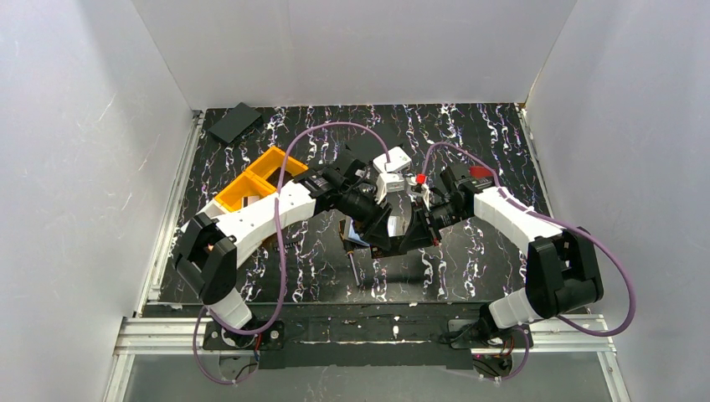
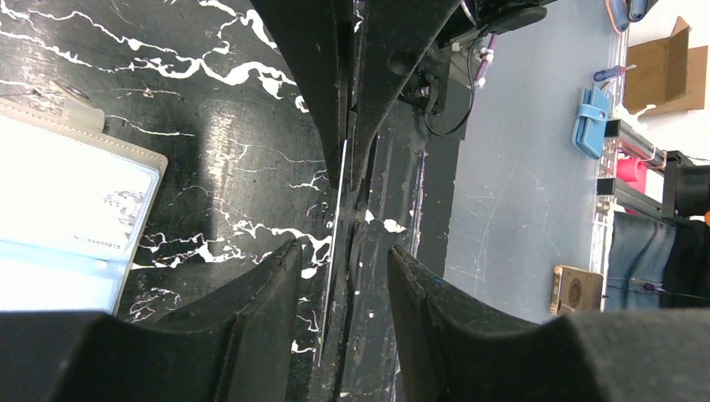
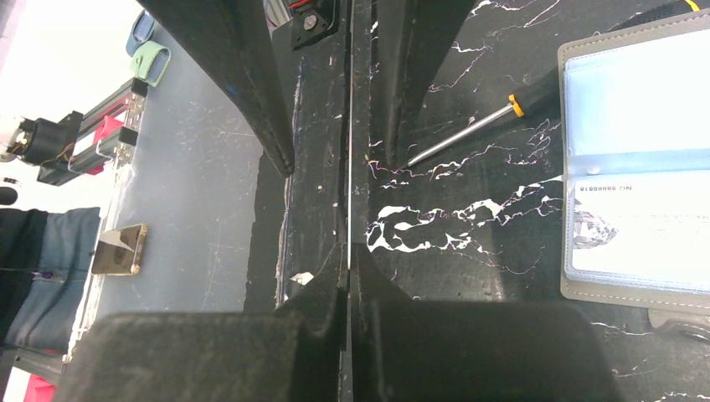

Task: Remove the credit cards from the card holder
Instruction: Place the credit card in the storage box.

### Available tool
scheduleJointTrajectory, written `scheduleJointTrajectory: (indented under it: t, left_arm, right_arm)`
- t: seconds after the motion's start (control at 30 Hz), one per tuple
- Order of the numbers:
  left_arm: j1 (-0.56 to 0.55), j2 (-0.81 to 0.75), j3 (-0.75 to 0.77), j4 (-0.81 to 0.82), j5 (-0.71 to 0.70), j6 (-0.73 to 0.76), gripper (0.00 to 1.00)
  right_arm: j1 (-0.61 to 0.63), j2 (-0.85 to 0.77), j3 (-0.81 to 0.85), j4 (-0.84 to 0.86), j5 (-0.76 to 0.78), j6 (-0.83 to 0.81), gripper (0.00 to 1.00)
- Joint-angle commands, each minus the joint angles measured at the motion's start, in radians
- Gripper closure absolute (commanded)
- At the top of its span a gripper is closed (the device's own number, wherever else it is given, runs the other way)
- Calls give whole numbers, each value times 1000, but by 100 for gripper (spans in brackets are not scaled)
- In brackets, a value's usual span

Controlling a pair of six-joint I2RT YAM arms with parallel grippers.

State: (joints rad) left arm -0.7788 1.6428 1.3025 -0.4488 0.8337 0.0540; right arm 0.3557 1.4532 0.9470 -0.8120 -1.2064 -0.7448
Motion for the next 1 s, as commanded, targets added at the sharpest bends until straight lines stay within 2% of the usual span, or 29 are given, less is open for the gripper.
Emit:
scheduleJointTrajectory:
  t: [0.0, 0.13, 0.23, 0.27, 0.3, 0.37, 0.43, 0.5, 0.57, 0.7, 0.83, 0.9, 0.97]
  left_arm:
    - [-11, 1, 28, 4, 36, 3, 63]
    - [-13, 8, 29, 4, 50, 1, 100]
    - [-13, -1, 21, -3, 50, 12, 100]
    - [-13, -8, 16, -6, 39, 20, 100]
    - [-11, -20, 9, -14, 22, 30, 100]
    - [-4, -44, -7, -30, -4, 46, 100]
    - [17, -82, -23, -61, -28, 70, 100]
    - [54, -128, -46, -94, -58, 87, 100]
    - [101, -184, -70, -124, -109, 105, 100]
    - [231, -308, -107, -198, -298, 163, 100]
    - [365, -394, -118, -216, -539, 250, 100]
    - [424, -394, -104, -205, -583, 287, 100]
    - [481, -373, -80, -189, -569, 317, 100]
  right_arm:
    - [6, 5, 41, -23, -18, -28, 99]
    - [6, 9, 43, -27, -18, -28, 99]
    - [6, 9, 44, -27, -15, -29, 99]
    - [6, 7, 44, -26, -12, -28, 96]
    - [6, 6, 44, -26, -10, -27, 85]
    - [6, 3, 49, -23, -1, -23, 54]
    - [2, -1, 57, -25, 16, -21, 28]
    - [-12, -13, 57, -19, 28, -17, 11]
    - [-31, -31, 51, 13, 47, 21, 2]
    - [-88, -83, 15, 137, 81, 152, 2]
    - [-116, -102, -3, 183, 92, 200, 2]
    - [-118, -98, -4, 186, 96, 203, 2]
    - [-119, -95, -4, 187, 101, 205, 2]
